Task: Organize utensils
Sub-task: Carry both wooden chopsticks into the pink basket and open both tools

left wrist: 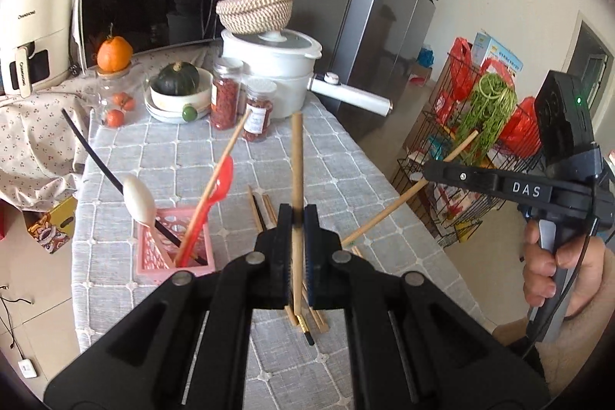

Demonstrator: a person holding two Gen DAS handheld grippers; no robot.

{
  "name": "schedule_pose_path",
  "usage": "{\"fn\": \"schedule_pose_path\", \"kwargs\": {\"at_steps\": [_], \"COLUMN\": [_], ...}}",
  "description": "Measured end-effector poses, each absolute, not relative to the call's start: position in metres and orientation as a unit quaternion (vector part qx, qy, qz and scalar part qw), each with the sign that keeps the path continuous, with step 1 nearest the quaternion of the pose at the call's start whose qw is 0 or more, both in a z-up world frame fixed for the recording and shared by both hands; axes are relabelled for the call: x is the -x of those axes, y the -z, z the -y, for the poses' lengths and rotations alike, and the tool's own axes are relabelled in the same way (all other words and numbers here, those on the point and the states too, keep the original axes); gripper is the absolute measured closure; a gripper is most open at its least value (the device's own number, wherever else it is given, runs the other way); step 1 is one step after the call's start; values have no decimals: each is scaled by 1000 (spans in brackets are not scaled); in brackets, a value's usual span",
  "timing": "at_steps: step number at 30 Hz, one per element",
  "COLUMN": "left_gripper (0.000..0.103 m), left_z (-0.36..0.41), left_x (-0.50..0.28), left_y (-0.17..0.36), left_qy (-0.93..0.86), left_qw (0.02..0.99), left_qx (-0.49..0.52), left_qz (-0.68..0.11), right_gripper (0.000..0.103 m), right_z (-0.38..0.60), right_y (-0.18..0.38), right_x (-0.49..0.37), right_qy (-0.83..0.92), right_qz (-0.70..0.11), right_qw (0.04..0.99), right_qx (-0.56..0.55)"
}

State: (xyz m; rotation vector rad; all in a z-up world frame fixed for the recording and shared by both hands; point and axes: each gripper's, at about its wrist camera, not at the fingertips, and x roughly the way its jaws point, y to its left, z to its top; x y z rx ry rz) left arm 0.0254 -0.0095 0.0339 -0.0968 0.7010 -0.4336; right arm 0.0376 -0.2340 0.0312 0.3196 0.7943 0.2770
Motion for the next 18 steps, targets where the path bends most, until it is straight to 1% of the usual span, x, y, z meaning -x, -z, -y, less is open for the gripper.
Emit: {"fn": "schedule_pose_path", "kwargs": {"at_steps": [6, 12, 18], "left_gripper": [96, 96, 96], "left_z": [-19, -42, -63], "left_x": [-16, -13, -10], "left_y": [-63, -76, -85], "left_qy": [185, 158, 121], "left_qw": [942, 954, 966], "left_qx": [74, 94, 108], "left_qz": [-271, -237, -202], "right_gripper": [97, 97, 97], "right_z": [218, 205, 198], "right_y": [-53, -66, -70], "right_x": [-34, -29, -30], "right_qy": [-147, -166, -179], "right_qz": [-339, -309, -297], "right_qw": [917, 925, 925], "right_qx": [-149, -143, -152]}}
